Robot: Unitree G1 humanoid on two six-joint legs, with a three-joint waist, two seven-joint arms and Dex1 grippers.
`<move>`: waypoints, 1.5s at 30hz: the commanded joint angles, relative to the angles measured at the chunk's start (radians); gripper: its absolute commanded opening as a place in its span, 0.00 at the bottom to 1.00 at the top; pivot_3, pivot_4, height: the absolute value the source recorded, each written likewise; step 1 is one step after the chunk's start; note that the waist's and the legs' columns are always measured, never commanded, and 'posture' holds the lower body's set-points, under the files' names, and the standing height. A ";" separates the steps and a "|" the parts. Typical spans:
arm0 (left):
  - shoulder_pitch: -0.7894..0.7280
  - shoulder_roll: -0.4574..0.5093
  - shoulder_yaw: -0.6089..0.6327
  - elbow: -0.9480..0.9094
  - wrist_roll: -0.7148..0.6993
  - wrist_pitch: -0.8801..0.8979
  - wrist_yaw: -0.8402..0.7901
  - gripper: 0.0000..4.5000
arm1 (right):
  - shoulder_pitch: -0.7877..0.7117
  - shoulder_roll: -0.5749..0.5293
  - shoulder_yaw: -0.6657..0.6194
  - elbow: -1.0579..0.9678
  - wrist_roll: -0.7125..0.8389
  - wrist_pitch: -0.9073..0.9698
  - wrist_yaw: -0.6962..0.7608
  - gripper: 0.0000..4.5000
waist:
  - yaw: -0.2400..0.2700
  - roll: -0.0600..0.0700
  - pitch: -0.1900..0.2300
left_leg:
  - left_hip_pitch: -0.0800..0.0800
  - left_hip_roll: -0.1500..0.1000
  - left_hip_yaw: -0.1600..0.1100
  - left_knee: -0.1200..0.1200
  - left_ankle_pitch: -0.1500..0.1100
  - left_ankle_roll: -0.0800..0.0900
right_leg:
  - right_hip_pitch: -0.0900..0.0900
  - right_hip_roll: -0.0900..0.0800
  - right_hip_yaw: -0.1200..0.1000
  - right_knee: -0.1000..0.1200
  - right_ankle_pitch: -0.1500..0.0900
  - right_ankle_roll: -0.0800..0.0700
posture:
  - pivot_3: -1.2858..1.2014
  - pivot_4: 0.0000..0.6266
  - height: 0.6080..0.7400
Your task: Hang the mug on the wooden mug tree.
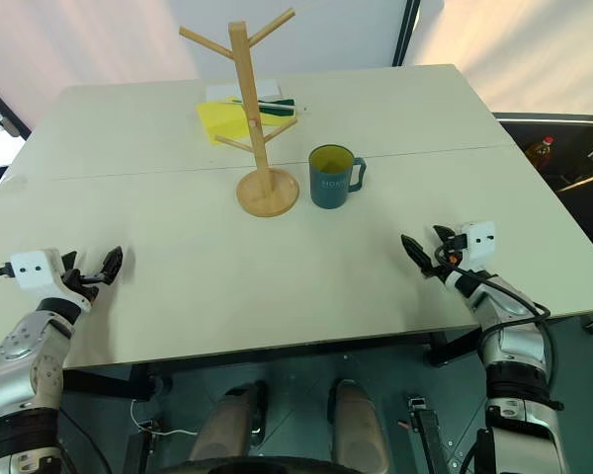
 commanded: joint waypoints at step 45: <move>-0.031 0.007 -0.363 -0.419 -0.093 0.062 -0.418 1.00 | -0.647 0.135 0.145 0.712 -0.261 -0.343 -0.217 0.95 | -0.007 0.001 0.000 | 0.001 0.000 0.000 0.000 0.002 0.003 | -0.001 0.001 0.000 0.004 0.001 -0.002 | 0.52 0.24 1.00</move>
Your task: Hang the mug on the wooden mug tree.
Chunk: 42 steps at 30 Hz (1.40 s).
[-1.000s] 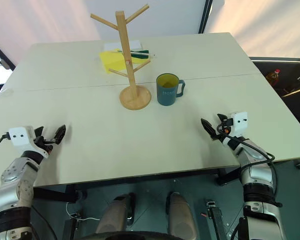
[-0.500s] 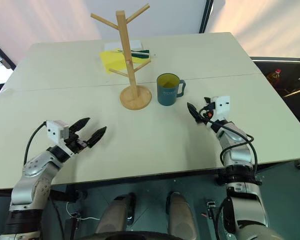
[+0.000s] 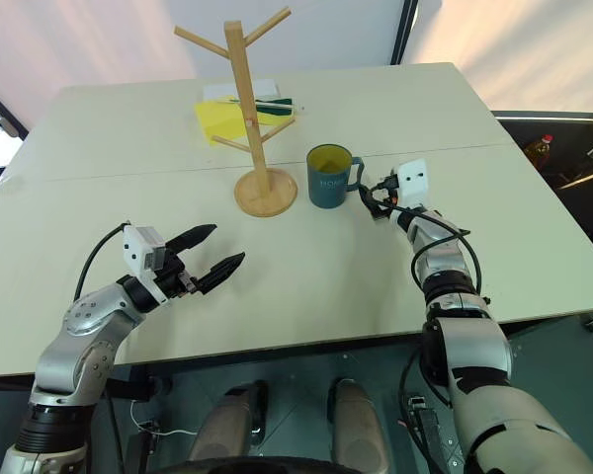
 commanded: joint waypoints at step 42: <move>-0.012 0.044 0.126 0.078 0.054 -0.105 0.055 1.00 | 0.191 -0.060 0.135 -0.862 -0.057 0.239 0.179 0.01 | 0.000 0.001 0.001 | 0.000 0.000 0.000 -0.001 0.000 0.000 | -0.002 0.000 0.000 0.003 0.000 0.000 | 0.52 0.24 1.00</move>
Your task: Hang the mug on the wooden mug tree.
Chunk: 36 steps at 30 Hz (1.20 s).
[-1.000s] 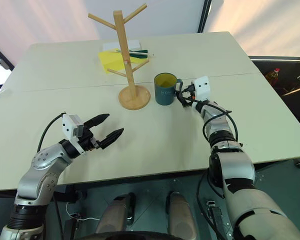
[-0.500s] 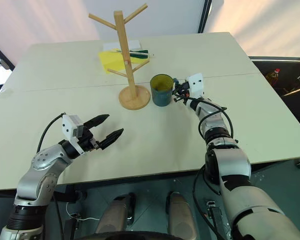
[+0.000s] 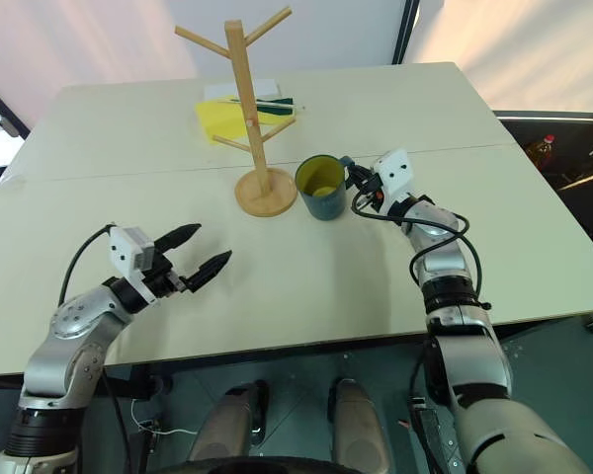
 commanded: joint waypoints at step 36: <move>-0.086 0.224 0.197 -0.180 -0.347 0.179 -0.112 1.00 | -0.357 0.054 0.362 -0.709 -0.212 0.921 -0.087 0.01 | -0.001 0.000 0.000 | -0.005 0.002 0.001 -0.001 0.000 0.000 | -0.006 0.000 -0.001 -0.002 0.001 -0.001 | 0.52 0.24 1.00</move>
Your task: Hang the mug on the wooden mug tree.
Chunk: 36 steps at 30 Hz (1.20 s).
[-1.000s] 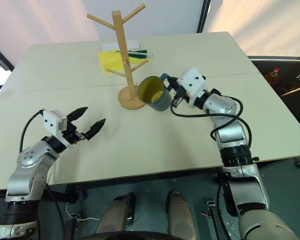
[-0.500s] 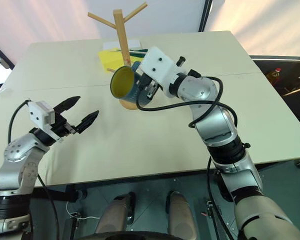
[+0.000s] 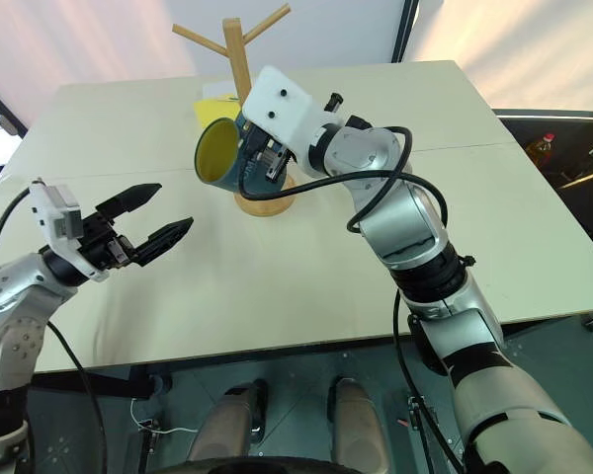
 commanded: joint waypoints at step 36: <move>-0.070 0.004 0.034 -0.082 -0.076 0.042 0.042 1.00 | -0.132 0.076 0.000 0.221 -0.062 -0.122 -0.083 0.88 | 0.000 0.000 0.000 | 0.000 0.000 0.000 0.000 0.000 0.000 | 0.000 0.001 0.000 0.001 0.000 0.000 | 0.52 0.24 1.00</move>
